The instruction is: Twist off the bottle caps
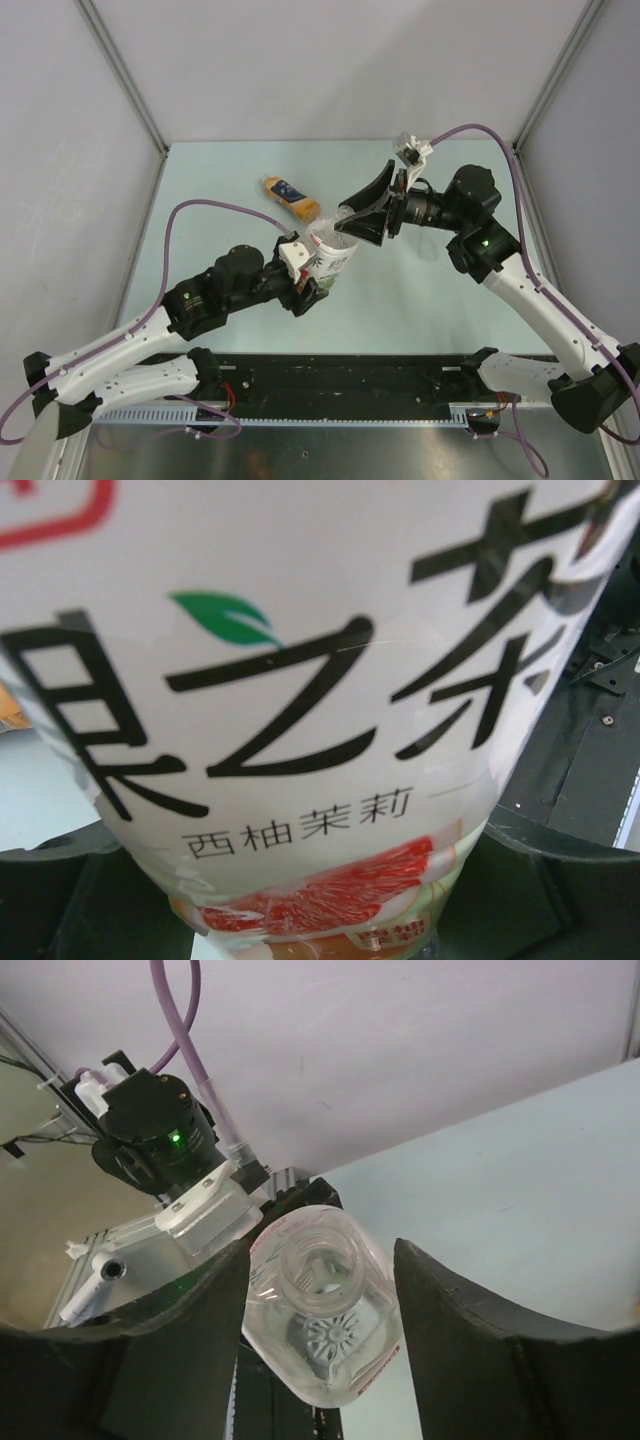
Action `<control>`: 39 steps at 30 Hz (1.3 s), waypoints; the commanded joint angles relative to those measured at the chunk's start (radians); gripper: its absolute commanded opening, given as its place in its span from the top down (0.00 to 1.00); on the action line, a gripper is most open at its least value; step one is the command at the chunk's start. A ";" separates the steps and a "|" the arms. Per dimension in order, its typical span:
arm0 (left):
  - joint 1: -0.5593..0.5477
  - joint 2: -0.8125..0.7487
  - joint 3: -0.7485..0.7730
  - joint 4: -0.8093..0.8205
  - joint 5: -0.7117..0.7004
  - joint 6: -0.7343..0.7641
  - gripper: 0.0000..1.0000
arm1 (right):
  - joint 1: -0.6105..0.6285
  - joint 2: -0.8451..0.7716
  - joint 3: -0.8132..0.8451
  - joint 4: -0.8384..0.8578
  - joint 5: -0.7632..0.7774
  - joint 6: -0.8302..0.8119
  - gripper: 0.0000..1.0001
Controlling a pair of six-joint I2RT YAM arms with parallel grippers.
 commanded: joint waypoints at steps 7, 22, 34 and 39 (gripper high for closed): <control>-0.003 -0.005 0.040 0.051 0.020 -0.011 0.93 | 0.015 0.027 0.005 0.044 0.062 0.040 0.87; -0.005 0.002 0.080 0.056 0.015 0.010 0.01 | 0.016 0.000 0.005 -0.047 0.120 -0.044 1.00; -0.003 -0.029 0.085 0.057 -0.097 0.021 0.01 | 0.018 0.013 0.004 -0.148 0.175 -0.140 1.00; -0.003 -0.046 0.075 0.058 -0.114 0.026 0.00 | 0.019 0.021 0.004 -0.240 0.257 -0.223 1.00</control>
